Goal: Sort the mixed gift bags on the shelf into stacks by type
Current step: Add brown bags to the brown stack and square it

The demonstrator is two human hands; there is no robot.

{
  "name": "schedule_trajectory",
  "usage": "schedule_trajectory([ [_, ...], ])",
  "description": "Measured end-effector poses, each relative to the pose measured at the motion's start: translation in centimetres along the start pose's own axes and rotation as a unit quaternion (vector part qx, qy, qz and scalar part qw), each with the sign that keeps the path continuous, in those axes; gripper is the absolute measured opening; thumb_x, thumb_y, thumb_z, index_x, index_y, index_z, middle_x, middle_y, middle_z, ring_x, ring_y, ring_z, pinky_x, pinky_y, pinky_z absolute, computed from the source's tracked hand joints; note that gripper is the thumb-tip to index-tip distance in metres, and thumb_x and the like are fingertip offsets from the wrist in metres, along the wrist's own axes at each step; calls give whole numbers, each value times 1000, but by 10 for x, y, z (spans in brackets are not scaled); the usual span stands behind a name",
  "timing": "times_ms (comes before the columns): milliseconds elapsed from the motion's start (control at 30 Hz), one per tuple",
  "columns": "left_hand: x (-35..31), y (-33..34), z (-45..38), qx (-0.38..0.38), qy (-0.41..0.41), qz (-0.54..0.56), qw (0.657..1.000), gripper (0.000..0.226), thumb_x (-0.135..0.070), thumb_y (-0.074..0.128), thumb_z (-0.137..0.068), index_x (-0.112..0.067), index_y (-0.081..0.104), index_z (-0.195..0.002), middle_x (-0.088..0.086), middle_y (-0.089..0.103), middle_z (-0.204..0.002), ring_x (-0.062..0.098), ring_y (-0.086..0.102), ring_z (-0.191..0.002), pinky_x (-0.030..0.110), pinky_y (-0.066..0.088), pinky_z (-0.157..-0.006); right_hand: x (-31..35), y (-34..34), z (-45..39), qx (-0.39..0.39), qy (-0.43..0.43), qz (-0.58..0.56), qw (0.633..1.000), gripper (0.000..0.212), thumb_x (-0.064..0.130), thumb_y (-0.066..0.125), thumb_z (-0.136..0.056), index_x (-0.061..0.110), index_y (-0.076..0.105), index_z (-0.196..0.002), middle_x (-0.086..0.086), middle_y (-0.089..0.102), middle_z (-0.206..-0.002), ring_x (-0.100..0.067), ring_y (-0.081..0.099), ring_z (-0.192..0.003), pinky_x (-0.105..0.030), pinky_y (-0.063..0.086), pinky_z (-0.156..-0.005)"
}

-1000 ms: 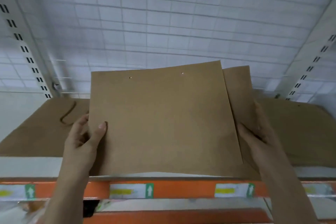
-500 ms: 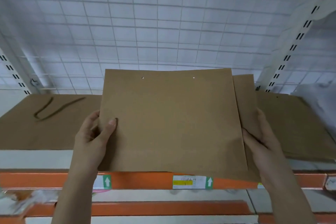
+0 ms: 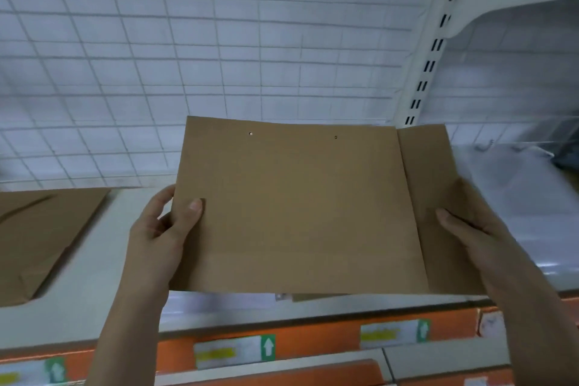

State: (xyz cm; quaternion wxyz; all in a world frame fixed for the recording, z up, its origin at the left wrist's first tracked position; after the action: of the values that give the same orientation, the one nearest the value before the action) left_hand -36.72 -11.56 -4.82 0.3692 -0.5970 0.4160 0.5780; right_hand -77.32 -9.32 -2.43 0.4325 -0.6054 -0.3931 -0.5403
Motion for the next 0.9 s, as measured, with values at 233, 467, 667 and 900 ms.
schedule_trajectory([
  [233,4,86,28,-8,13,-41,999,31,-25,63,-86,-29,60,-117,-5,66,-98,9,60,-83,25,44,-69,-35,-71,-58,38,36,154,987,50,26,57,-91,42,41,-135,15,56,-126,-14,53,-117,-43,40,-103],
  [467,2,97,48,-45,17,-92,995,29,-27,64,-86,-32,60,-114,5,68,-103,21,60,-89,34,43,-81,-36,-70,-75,-55,-52,399,914,42,24,53,-92,6,47,-129,-17,58,-104,-34,54,-92,-34,41,-79],
  [667,-5,104,60,-67,0,-96,993,33,-24,63,-86,-27,60,-119,3,66,-100,12,59,-83,33,41,-80,-45,-65,-78,-48,-39,496,866,35,27,45,-96,-1,46,-117,-21,48,-111,-33,48,-98,-30,35,-76],
  [900,-1,153,58,-34,-11,-145,989,34,-24,63,-87,-19,59,-120,3,65,-108,11,60,-85,26,43,-74,-16,-81,-81,-55,-120,454,881,25,14,41,-96,-2,60,-93,-15,50,-90,-26,47,-76,-29,36,-69],
])
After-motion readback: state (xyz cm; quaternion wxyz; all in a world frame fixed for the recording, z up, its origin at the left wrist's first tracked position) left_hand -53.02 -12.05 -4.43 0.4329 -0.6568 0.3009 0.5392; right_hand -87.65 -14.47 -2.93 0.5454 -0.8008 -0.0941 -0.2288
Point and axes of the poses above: each hand's wrist, its own z-axis away from the middle knuckle, its own y-axis out of the palm, x = y × z, the point moved 9 cm from there along -z, towards the middle knuckle
